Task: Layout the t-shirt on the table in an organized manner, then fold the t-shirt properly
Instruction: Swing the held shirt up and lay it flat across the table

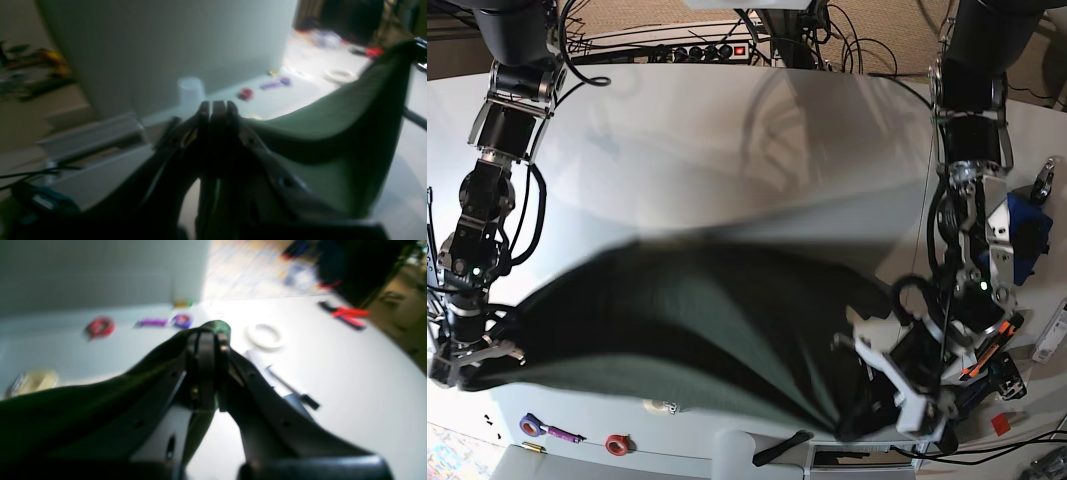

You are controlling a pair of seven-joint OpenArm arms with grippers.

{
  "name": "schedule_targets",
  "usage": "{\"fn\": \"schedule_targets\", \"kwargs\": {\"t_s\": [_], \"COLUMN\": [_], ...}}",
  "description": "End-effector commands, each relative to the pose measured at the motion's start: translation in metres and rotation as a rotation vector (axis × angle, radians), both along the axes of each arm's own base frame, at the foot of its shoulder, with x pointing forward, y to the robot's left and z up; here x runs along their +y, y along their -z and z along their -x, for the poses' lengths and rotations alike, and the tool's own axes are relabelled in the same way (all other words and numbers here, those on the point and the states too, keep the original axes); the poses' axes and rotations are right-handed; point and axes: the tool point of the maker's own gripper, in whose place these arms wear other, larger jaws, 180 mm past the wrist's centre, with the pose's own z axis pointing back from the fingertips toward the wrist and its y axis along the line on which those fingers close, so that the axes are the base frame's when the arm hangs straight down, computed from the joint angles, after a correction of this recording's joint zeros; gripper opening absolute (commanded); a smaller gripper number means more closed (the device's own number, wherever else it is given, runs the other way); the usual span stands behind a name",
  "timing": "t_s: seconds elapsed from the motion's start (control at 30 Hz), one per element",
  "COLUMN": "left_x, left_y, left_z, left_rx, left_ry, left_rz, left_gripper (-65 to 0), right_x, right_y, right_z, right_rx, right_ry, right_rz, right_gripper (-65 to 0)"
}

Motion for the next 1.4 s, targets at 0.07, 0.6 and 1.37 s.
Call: {"fn": "schedule_targets", "kwargs": {"t_s": [0.07, 0.6, 1.37], "left_x": [0.001, 0.029, 0.086], "left_y": [-0.052, 0.117, 0.214], "left_z": [-0.004, -0.086, 0.128], "left_rx": [-0.129, 0.371, 0.704], "left_ry": [0.004, -0.044, 0.156], "left_rz": [0.035, 0.120, 0.327], "left_gripper": [-65.0, -65.0, -65.0], "right_x": [-0.012, 0.023, 0.046], "right_y": [-0.033, 0.011, 0.155], "right_z": [0.004, -0.005, 0.110], "right_rx": [-0.102, -0.041, 0.545], "right_ry": [0.067, 0.013, -0.157], "right_rz": [0.050, -0.033, 0.079], "right_gripper": [-65.0, -65.0, -65.0]}}
